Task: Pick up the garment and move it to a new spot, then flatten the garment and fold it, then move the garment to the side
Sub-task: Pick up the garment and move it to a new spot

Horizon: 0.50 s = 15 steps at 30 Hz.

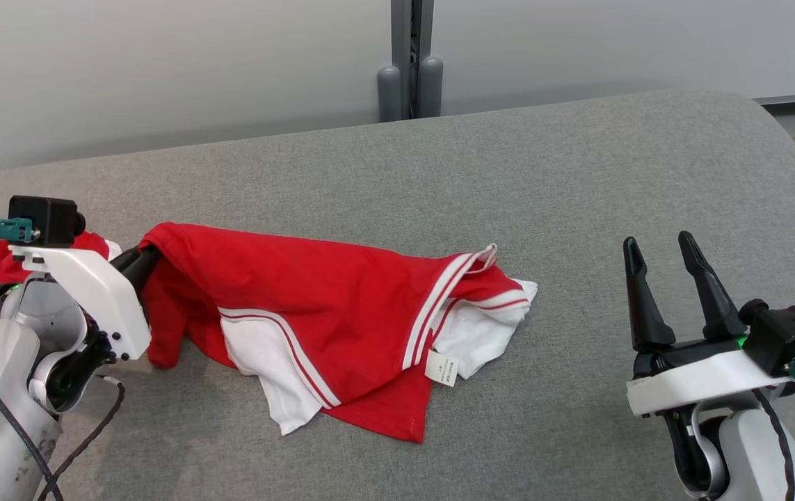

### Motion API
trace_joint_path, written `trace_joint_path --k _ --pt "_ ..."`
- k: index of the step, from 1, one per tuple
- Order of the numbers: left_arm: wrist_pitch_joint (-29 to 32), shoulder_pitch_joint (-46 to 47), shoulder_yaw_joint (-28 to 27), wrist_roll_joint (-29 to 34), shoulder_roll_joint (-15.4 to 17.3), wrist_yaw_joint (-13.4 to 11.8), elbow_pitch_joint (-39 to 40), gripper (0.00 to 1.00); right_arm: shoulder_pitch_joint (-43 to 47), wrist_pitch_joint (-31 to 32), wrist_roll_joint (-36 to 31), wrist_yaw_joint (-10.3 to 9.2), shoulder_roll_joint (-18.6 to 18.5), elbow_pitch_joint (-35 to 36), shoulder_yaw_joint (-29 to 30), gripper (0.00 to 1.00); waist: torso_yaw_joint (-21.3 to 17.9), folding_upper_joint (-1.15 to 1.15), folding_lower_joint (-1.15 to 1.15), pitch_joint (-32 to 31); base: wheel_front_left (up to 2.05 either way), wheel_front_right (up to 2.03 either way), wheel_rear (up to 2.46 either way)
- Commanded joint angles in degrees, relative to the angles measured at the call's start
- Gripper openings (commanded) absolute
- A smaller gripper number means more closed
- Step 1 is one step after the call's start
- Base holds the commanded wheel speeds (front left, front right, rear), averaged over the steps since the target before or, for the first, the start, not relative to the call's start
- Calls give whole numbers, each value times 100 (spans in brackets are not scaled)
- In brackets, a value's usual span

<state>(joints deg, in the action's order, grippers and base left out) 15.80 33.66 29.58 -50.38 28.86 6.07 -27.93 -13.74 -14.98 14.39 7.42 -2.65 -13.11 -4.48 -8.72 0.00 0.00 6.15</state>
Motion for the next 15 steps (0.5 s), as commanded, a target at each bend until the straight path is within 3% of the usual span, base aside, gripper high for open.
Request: trace_joint_path --k 1,4,6,7,15 --pt "-121 114 1 21 1 49 -184 0 -42 -25 -13 13 -44 13 -29 100 20 0 0 1 0 0 0" --pt "-352 157 64 -13 -101 95 -536 0 -12 -25 -25 13 -45 -12 -50 100 63 0 0 -9 0 0 0" --pt "-475 214 121 -64 -182 121 -680 50 24 -25 -42 13 -43 -42 -52 100 106 0 0 -23 0 0 0" --pt "-527 233 153 -84 -202 135 -729 100 35 -25 -54 13 -43 -55 -65 100 121 0 0 -30 0 0 0" --pt "-1003 285 450 -165 -86 145 -601 100 129 -25 -111 13 -44 -77 -79 100 239 0 0 -143 0 0 0"
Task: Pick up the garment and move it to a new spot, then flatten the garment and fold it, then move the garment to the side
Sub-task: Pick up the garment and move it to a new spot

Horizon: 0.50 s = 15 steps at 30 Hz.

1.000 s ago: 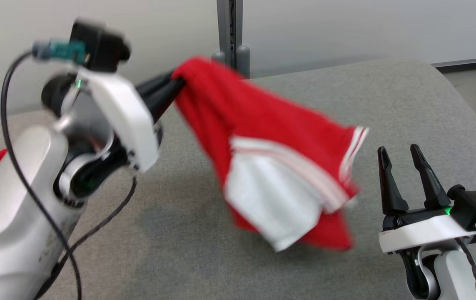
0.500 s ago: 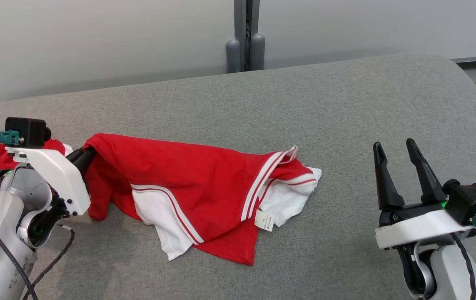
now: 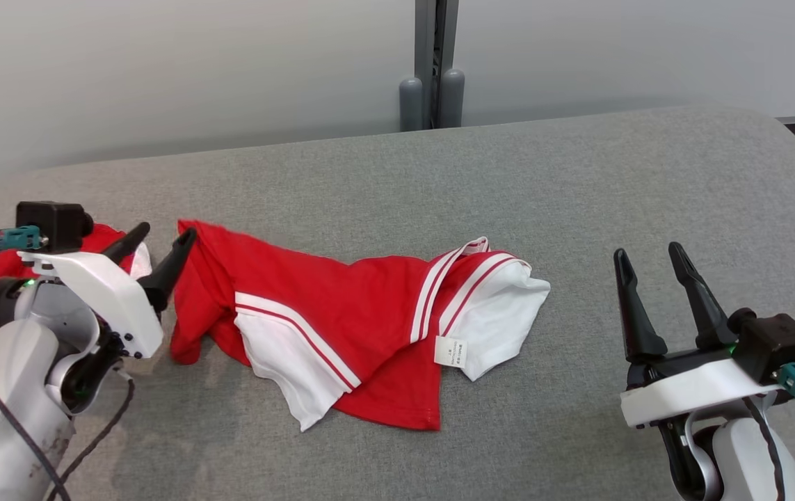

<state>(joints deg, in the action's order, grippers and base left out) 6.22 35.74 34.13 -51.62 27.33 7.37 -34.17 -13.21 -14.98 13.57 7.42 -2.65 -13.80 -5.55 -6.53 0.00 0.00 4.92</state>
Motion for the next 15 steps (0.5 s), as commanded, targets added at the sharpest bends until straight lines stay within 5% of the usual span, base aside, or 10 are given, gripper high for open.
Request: trace_joint_path --k 1,8,15 --pt "-119 68 10 -27 116 11 84 100 86 -24 -37 13 -44 -7 28 100 37 0 0 -38 0 0 0" --pt "-547 -194 -58 166 430 -212 591 100 215 -25 -64 13 -46 -38 21 100 153 0 0 -217 0 0 0" --pt "-1241 -951 -381 291 684 -1006 1549 100 321 -25 -166 13 -46 -10 72 100 231 0 0 -382 0 0 0"
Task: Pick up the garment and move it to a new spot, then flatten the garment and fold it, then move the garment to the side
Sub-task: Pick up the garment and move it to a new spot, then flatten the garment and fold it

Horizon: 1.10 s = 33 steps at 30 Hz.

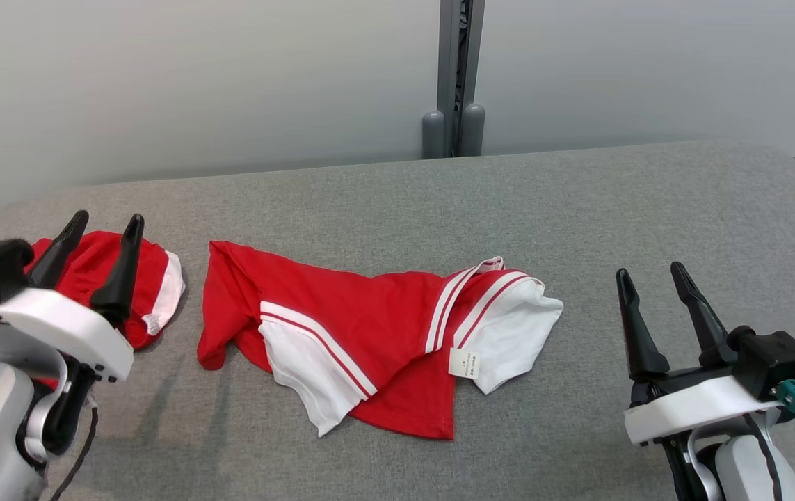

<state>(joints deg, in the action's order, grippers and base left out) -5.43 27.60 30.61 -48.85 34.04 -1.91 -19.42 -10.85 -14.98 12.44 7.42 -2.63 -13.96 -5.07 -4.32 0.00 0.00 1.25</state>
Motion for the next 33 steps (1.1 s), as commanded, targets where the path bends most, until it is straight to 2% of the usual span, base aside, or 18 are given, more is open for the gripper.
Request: trace_joint_path --k 1,3,4,8,12,16,22,23,27,33 --pt "-195 -296 -103 6 31 -205 217 100 88 -24 -62 13 -48 16 36 100 11 0 0 -26 0 0 0" --pt "-435 -610 -224 -24 45 -441 472 100 96 -25 -62 13 -47 57 61 100 6 0 0 -39 0 0 0" --pt "-435 -610 -224 -24 45 -441 472 100 96 -25 -62 13 -47 57 61 100 6 0 0 -39 0 0 0" --pt "-802 -1187 -468 58 12 -885 899 100 151 -25 -63 13 -48 161 114 100 -3 0 0 -28 0 0 0" --pt "-945 -1729 -662 284 -156 -1280 1285 100 202 -25 -73 13 -48 259 145 100 -9 0 0 -19 0 0 0" --pt "-982 -2155 -968 601 -404 -1427 1605 100 271 -24 -12 13 -44 394 170 100 13 0 0 4 0 0 0" --pt "-977 -2702 -1634 1411 -1151 -1283 2042 100 476 -25 -16 13 -44 547 154 100 80 0 0 12 0 0 0" --pt "-977 -2891 -1806 1705 -1406 -1147 2121 100 531 -25 -20 13 -49 616 120 100 81 0 0 15 0 0 0" --pt "-977 -3208 -2127 2124 -1854 -885 2119 100 565 -25 -45 13 -47 729 102 100 84 0 0 7 0 0 0" --pt "-978 -3278 -2539 2503 -2329 -468 1957 100 654 -24 -73 13 -47 747 144 100 127 0 0 -24 0 0 0"
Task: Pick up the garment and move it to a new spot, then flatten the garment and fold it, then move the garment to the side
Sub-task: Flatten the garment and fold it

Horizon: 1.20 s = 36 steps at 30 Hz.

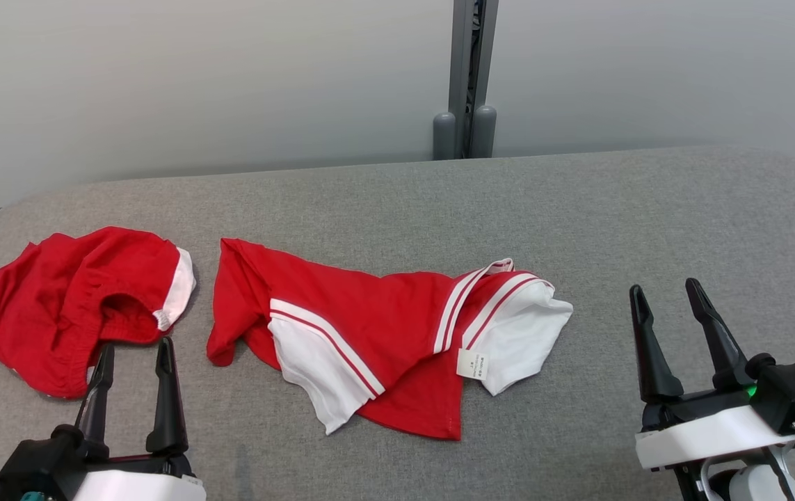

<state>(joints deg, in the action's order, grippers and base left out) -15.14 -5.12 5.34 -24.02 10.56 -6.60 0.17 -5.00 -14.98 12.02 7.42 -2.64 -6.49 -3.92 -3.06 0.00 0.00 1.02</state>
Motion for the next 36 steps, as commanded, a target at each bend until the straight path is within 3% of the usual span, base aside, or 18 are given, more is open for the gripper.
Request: trace_joint_path --k 1,14,29,36 --pt "-7 6 -63 74 -31 72 -35 100 68 -25 -38 13 -46 -11 27 100 3 0 0 -6 0 0 0" --pt "-7 145 -471 542 -489 661 -292 100 -2 -25 -44 13 -46 -70 -46 100 7 0 0 7 0 0 0" --pt "-8 250 -691 756 -679 932 -479 100 -108 -25 -121 13 -45 -170 -182 100 66 0 0 51 0 0 0" --pt "-8 271 -689 795 -718 1015 -547 100 -294 -24 -333 13 -264 -502 -815 100 169 0 0 34 0 0 0"
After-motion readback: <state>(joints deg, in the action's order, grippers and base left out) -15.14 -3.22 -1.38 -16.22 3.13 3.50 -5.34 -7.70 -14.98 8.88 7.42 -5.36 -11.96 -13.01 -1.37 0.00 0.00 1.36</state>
